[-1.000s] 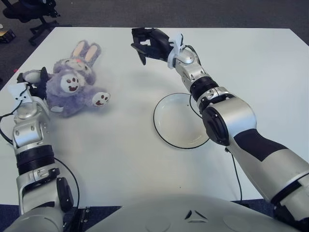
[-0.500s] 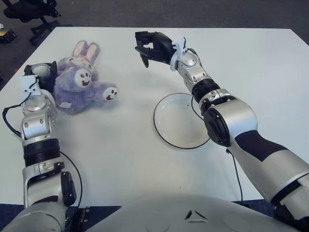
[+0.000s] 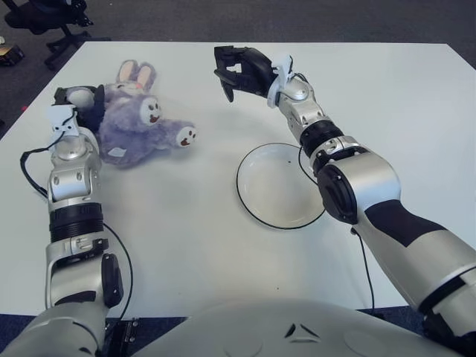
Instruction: Put the doll into the plate.
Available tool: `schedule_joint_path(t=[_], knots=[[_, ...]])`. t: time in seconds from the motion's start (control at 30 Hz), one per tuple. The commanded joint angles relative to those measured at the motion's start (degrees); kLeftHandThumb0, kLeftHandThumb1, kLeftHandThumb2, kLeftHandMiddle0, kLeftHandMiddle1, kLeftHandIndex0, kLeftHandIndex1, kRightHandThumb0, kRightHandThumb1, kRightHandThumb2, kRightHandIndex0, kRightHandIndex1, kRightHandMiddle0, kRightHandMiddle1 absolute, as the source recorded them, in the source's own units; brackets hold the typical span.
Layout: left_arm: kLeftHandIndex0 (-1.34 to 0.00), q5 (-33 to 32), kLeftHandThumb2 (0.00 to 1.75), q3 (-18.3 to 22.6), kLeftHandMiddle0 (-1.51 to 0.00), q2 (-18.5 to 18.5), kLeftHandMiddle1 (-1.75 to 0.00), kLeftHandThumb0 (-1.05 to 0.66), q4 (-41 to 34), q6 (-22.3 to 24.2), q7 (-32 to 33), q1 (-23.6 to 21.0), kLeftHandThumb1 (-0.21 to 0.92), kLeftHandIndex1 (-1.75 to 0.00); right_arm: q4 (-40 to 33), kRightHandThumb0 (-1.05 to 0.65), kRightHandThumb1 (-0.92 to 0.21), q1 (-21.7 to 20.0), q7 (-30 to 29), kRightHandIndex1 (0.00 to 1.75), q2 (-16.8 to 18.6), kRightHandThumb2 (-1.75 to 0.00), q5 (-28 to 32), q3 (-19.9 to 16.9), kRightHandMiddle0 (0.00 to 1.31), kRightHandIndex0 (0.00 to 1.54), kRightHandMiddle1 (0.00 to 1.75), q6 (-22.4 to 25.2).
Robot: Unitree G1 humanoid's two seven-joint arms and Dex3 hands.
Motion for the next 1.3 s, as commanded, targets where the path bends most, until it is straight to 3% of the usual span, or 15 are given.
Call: schedule_joint_path(t=[0.0,0.5,0.83,1.27], knots=[[-0.27,1.3,0.32,-1.4,-0.5,0.1,-1.46,-0.01,2.2,-1.3,-0.6,-1.9,0.92,-1.45,-0.8,-0.35,-0.92,0.3,0.7,1.75,-1.0,-0.26,0.7,-0.6,0.66,0.87,1.75,-1.1],[-0.28,2.5,0.31,-4.4,-0.51,0.0,-1.44,-0.01,9.4,-4.6,-1.9,-7.5,0.92,-1.44,-2.1,-0.37,-0.92,1.5,3.3,1.75,-3.0,-0.26,1.8,-1.9,0.67,0.88,1.75,-3.0],[-0.3,2.1,0.3,-6.6,-0.53,-1.0,-1.43,-0.01,14.4,-8.0,-3.9,-11.2,0.92,-1.42,-2.7,-0.39,-0.92,1.4,1.2,1.75,-5.5,-0.27,1.0,-1.6,0.68,0.89,1.75,-4.2],[-0.32,2.0,0.27,-8.6,-0.56,-2.3,-1.4,-0.01,15.2,-11.0,-6.7,-12.9,0.92,-1.4,-2.3,-0.39,-0.92,1.0,-1.3,1.75,-6.5,-0.28,2.2,-2.8,0.68,0.9,1.75,-3.3]])
